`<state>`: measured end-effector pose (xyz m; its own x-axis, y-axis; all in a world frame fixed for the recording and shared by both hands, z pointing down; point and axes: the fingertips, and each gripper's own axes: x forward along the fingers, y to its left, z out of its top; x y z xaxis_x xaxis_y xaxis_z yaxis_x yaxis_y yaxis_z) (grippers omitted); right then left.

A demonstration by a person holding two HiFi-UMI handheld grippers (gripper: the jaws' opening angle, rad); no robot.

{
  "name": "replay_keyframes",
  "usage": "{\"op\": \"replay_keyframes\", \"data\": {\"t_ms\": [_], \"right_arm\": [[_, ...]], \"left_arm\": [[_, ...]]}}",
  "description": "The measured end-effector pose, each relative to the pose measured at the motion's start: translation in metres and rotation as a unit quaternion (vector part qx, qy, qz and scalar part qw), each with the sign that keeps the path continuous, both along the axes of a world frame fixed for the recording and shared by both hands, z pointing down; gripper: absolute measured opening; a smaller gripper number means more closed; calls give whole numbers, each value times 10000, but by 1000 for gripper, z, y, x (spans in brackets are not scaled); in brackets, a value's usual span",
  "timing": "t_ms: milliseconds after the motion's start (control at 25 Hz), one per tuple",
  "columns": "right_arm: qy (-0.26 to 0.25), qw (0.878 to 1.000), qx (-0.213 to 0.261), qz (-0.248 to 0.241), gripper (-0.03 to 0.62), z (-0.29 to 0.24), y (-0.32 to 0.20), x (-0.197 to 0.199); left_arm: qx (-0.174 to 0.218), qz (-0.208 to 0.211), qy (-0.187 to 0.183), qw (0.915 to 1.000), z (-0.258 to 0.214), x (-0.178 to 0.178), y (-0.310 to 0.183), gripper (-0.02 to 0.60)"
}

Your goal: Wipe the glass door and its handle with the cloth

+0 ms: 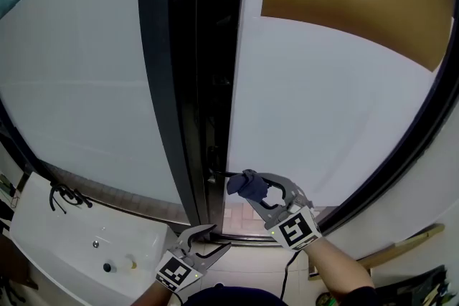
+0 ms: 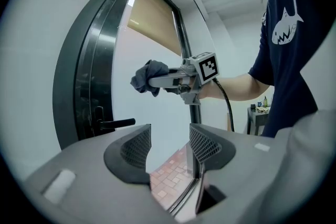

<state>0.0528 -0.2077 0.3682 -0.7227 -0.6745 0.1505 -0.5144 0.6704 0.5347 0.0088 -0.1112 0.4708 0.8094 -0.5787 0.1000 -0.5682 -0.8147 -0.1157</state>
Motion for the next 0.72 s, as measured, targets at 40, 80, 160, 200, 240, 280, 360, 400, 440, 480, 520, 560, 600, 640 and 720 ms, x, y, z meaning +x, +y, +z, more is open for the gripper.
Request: {"op": "replay_keyframes", "data": {"t_ms": [40,80,160,200,240,280,360,400,440,480,520,560,600,640,720], "right_arm": [[248,9995,215,-35,170,-4,-11,-9],[506,9977,441,-74,170,-8,-23,-18],[976,9920,792,-147,170,-9,-47,-35],[1197,9886,901,-170,170,-8,-59,-42],[1418,9848,985,-182,170,-5,-70,-49],[1629,9808,1057,-191,170,-2,-80,-56],[1984,9726,1188,-228,169,5,-97,-67],[2145,9681,1269,-253,169,8,-104,-73],[2315,9627,1372,-275,169,11,-110,-78],[2496,9564,1491,-294,169,15,-115,-83],[2672,9497,1606,-310,167,18,-120,-88],[2819,9437,1699,-329,167,21,-125,-92],[2930,9390,1767,-355,167,23,-129,-97],[3014,9351,1824,-384,167,25,-132,-101],[3157,9275,1954,-431,167,27,-135,-108]], "left_arm": [[0,-1,9,10000,0,-2,-4,225],[-2,-6,29,10000,-1,-4,-8,225],[-17,-27,59,10000,-1,-8,-15,225],[-23,-40,72,10000,-1,-10,-19,225],[-25,-54,96,9999,-1,-12,-22,225],[-26,-71,126,9999,-2,-14,-24,225],[-44,-109,184,9998,-3,-18,-28,225],[-72,-133,189,9997,-1,-21,-30,225],[-105,-158,178,9997,2,-24,-31,225],[-132,-184,170,9996,5,-27,-33,225],[-153,-214,175,9995,6,-29,-34,225],[-170,-243,191,9994,6,-32,-36,225],[-186,-267,204,9993,6,-33,-36,225],[-204,-285,202,9992,8,-35,-37,225],[-227,-307,184,9991,13,-37,-38,225]]}}
